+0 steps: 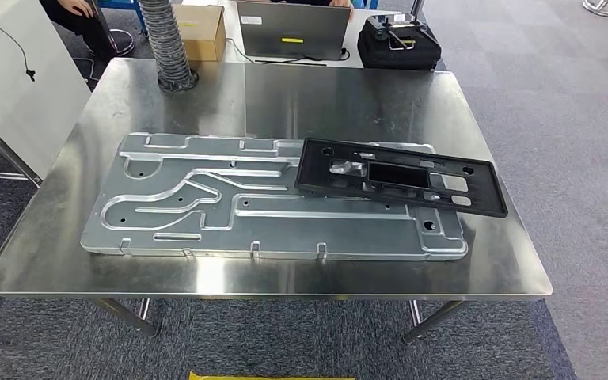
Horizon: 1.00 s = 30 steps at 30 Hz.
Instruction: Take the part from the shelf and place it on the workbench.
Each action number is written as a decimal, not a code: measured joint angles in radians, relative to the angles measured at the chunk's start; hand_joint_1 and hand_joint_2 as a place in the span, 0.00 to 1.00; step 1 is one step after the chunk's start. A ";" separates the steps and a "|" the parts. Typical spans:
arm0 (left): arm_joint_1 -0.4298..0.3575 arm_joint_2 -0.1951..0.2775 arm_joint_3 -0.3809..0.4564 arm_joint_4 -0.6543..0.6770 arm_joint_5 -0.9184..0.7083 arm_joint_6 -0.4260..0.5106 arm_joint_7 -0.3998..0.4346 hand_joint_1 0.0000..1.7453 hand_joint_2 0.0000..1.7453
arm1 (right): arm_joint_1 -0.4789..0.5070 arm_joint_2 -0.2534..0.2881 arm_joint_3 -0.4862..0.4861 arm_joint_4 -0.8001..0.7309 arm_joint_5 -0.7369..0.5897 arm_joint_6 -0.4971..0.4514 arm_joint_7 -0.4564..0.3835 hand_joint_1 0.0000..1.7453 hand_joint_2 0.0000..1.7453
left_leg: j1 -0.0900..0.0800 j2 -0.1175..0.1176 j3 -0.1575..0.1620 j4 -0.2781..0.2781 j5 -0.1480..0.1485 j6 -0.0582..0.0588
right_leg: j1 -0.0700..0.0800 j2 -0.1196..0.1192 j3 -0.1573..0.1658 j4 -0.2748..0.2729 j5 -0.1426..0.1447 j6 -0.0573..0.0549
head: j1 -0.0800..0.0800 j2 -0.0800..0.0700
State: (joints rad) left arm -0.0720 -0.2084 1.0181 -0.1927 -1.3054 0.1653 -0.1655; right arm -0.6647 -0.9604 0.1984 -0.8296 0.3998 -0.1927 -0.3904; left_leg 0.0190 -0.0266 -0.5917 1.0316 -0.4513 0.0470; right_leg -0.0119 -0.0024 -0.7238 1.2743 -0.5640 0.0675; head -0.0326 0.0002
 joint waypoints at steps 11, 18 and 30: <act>-0.002 0.001 0.015 0.000 0.015 -0.004 0.025 0.00 0.00 | 0.457 0.054 -0.723 0.180 0.094 -0.075 -0.091 0.00 0.00 | -0.022 0.008 0.000 0.025 -0.035 -0.027 | 0.000 -0.012 0.125 -0.277 0.140 -0.049 | 0.000 0.000; -0.001 0.004 0.022 0.000 0.007 -0.007 0.024 0.00 0.00 | 0.583 0.256 -0.974 0.323 0.195 -0.088 -0.107 0.00 0.00 | -0.025 0.017 -0.011 0.183 -0.143 -0.032 | 0.001 -0.008 0.102 -0.279 0.162 -0.062 | -0.001 0.000; -0.007 0.014 0.022 0.000 -0.014 -0.009 0.013 0.00 0.00 | 0.618 0.498 -1.147 0.487 0.260 -0.106 -0.014 0.00 0.00 | -0.027 0.035 0.075 -0.071 -0.004 0.013 | -0.016 0.003 0.027 -0.060 0.011 -0.002 | -0.001 0.000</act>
State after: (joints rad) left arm -0.0786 -0.1947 1.0396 -0.1930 -1.3197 0.1558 -0.1527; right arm -0.0464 -0.4627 -0.9489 -0.3425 0.6600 -0.2985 -0.4045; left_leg -0.0084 0.0082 -0.5163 0.9606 -0.4553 0.0596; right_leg -0.0281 0.0005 -0.6973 1.2146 -0.5529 0.0659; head -0.0335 0.0000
